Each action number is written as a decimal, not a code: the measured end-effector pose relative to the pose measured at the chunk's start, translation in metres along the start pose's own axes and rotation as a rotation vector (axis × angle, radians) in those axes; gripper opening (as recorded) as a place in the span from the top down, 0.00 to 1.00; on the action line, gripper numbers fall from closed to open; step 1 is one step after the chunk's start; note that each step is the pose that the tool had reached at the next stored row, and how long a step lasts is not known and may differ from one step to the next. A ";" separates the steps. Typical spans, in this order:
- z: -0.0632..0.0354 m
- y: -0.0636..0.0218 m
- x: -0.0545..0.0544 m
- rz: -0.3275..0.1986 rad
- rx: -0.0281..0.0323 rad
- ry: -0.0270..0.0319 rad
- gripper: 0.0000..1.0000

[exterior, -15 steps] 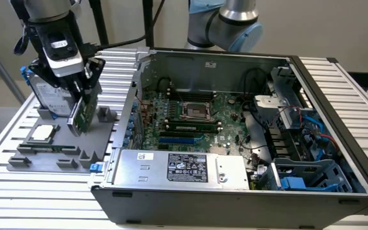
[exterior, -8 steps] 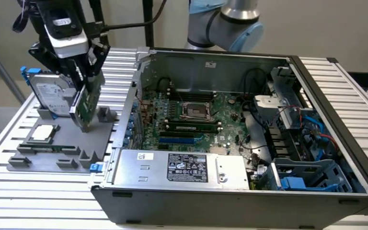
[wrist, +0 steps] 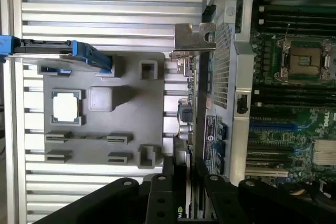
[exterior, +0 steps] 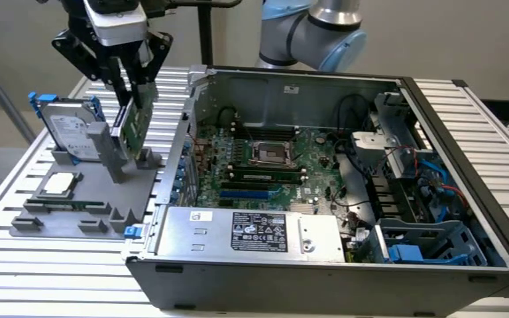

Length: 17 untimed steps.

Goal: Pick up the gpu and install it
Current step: 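Pick up the gpu and move the gpu toward the slot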

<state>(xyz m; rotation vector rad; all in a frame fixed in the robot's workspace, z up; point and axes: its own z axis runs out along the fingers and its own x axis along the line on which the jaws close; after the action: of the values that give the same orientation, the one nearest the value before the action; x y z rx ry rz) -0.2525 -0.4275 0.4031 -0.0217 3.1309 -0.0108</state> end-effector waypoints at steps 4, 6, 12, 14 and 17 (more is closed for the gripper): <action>-0.0180 -0.0011 -0.018 0.000 0.0001 0.0048 0.73; -0.0270 -0.0016 -0.027 0.000 0.0000 0.0074 0.73; -0.0397 -0.0027 -0.055 0.000 -0.0003 0.0223 0.73; -0.0396 -0.0030 -0.064 0.000 -0.0003 0.0265 0.73; -0.0394 -0.0034 -0.078 0.000 -0.0004 0.0308 0.73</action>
<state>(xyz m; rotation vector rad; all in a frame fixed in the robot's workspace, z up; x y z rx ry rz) -0.1752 -0.4296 0.4434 -0.0221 3.1617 -0.0107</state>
